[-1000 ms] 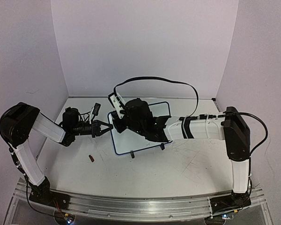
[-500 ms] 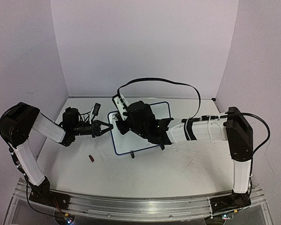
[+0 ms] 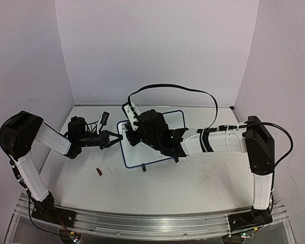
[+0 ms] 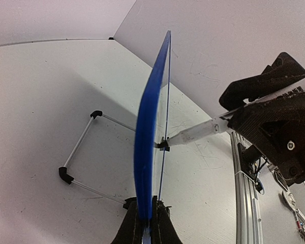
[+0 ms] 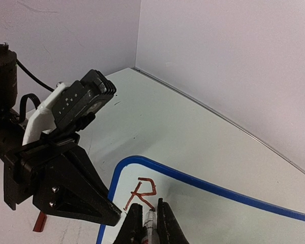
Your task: Write a sentence on the whiteboard
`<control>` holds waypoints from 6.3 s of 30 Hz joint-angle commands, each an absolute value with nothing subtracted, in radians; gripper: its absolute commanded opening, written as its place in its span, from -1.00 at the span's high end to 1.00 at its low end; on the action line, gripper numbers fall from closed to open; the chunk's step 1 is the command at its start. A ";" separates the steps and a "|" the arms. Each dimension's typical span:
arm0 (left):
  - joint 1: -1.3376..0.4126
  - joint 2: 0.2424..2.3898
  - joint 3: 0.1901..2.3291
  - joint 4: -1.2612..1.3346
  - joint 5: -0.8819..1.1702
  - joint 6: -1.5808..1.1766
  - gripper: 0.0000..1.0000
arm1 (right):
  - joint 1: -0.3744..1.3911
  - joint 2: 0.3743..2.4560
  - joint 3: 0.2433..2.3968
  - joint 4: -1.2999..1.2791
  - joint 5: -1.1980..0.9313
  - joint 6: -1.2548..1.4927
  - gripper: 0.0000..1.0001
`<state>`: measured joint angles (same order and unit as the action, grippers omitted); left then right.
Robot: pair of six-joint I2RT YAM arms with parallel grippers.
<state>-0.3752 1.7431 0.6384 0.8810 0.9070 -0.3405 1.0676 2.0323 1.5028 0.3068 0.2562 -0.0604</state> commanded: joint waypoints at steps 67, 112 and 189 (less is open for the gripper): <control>-0.379 1.705 0.645 0.880 0.916 -0.284 1.00 | 1.033 2.011 1.515 0.351 0.173 -0.044 1.00; -0.379 1.695 0.639 0.872 0.914 -0.280 1.00 | 1.049 1.975 1.415 0.321 0.217 0.023 1.00; -0.379 1.693 0.644 0.860 0.915 -0.273 1.00 | 1.013 1.964 1.458 0.371 0.260 -0.014 1.00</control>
<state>-0.3771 1.7252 0.6384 0.8555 0.9146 -0.3176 1.0161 1.9644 1.4349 0.3752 0.2066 -0.0212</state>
